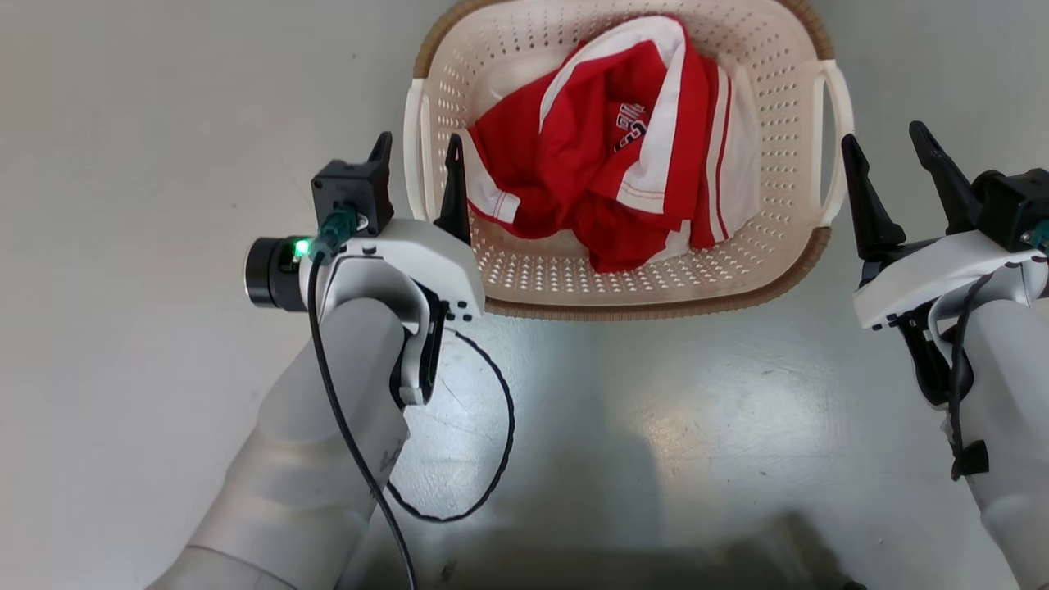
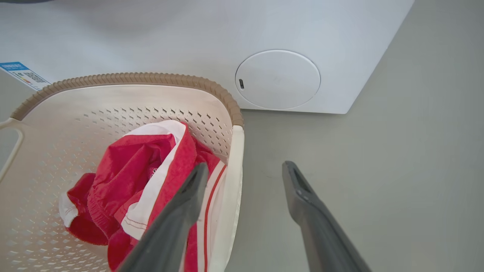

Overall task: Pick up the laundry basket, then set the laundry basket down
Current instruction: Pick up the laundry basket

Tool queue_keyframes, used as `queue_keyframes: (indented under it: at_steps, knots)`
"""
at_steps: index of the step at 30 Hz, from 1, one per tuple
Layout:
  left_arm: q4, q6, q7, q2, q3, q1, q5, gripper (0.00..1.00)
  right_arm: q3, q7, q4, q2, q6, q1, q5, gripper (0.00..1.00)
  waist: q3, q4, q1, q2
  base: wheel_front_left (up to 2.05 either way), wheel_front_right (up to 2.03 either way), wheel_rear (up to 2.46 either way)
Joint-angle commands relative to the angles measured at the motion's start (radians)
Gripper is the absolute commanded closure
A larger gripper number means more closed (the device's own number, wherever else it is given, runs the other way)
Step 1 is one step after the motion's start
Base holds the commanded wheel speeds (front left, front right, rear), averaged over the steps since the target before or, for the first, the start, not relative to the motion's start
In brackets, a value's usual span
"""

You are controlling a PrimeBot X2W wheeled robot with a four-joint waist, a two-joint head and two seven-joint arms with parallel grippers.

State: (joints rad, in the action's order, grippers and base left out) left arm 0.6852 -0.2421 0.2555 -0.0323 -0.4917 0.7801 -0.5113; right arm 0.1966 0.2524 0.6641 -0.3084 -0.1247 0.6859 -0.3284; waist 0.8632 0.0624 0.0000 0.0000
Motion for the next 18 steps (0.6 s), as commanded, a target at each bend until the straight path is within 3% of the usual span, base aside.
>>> queue_keyframes:
  at_steps: [1,18]
  knots:
    - [-0.005,-0.013,0.006,-0.018,0.013,0.011,-0.010,0.00,0.021,0.009,-0.012,-0.005,-0.006,-0.017,-0.007,0.00,0.016,0.001,0.0000,0.0000,0.00,0.00,0.00]
    - [0.053,-0.034,0.006,-0.018,-0.003,0.096,-0.044,0.00,0.044,0.009,-0.017,-0.014,-0.006,0.040,-0.012,0.00,0.111,0.014,0.0000,0.0000,0.00,0.00,0.00]
